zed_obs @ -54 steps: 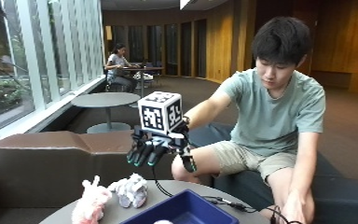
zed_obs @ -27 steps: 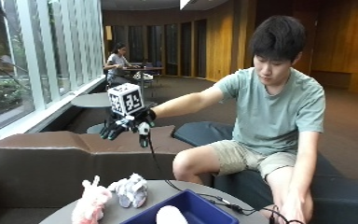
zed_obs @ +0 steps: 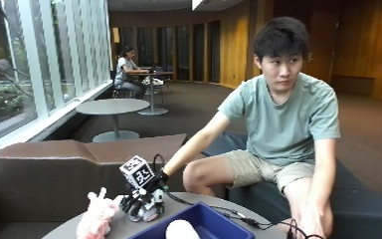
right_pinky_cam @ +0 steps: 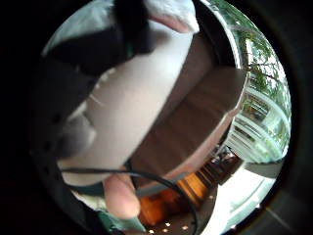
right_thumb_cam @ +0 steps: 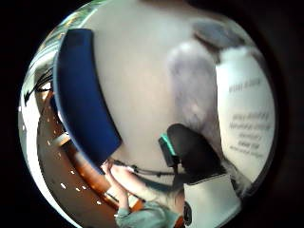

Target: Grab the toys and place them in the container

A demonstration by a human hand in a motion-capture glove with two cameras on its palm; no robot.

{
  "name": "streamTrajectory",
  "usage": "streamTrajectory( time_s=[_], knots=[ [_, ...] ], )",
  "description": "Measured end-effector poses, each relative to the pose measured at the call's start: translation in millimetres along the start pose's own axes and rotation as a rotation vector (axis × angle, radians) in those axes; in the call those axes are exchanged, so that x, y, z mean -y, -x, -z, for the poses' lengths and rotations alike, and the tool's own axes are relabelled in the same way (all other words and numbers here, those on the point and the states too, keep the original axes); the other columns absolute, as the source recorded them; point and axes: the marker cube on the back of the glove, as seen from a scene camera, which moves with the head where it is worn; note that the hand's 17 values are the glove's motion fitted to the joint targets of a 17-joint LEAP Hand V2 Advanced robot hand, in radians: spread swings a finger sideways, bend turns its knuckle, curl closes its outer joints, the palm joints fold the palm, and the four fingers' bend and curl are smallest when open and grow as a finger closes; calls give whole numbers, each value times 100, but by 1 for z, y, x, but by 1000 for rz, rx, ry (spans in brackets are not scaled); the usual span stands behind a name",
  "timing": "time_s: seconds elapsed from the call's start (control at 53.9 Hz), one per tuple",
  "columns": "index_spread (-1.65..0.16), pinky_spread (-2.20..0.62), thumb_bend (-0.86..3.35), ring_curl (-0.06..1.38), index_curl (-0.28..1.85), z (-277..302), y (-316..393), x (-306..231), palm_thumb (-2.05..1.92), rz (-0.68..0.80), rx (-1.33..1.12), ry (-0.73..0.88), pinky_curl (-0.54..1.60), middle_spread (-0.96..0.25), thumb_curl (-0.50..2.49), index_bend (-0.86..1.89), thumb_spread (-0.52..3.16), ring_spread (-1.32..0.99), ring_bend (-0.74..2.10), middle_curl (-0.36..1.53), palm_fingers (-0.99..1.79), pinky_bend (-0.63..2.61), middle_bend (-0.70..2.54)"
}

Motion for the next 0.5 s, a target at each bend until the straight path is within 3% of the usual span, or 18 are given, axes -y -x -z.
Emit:
streamTrajectory(
  time_s=[0.204, 0.241, 0.389, 0.501],
  knots=[
    [-30, 3, 6, 28, 30, -10, -1, 5, 26, 9, -15, -22, 37, -8, 41, 30, 127, 2, 19, 27, 11, 103, 22],
    [-29, -2, 9, 32, 32, -10, -2, 6, 33, 16, 10, -49, 35, -9, 42, 34, 129, -2, 28, 31, 32, 97, 31],
    [-27, -15, 19, 39, 37, -18, -1, 7, 57, 1, 79, -137, 31, -21, 52, 41, 123, -19, 53, 40, 73, 83, 50],
    [-27, -23, 20, 44, 45, -13, 6, 2, 66, -31, 60, -112, 33, -25, 60, 52, 111, -30, 59, 47, 84, 82, 64]
  ],
)
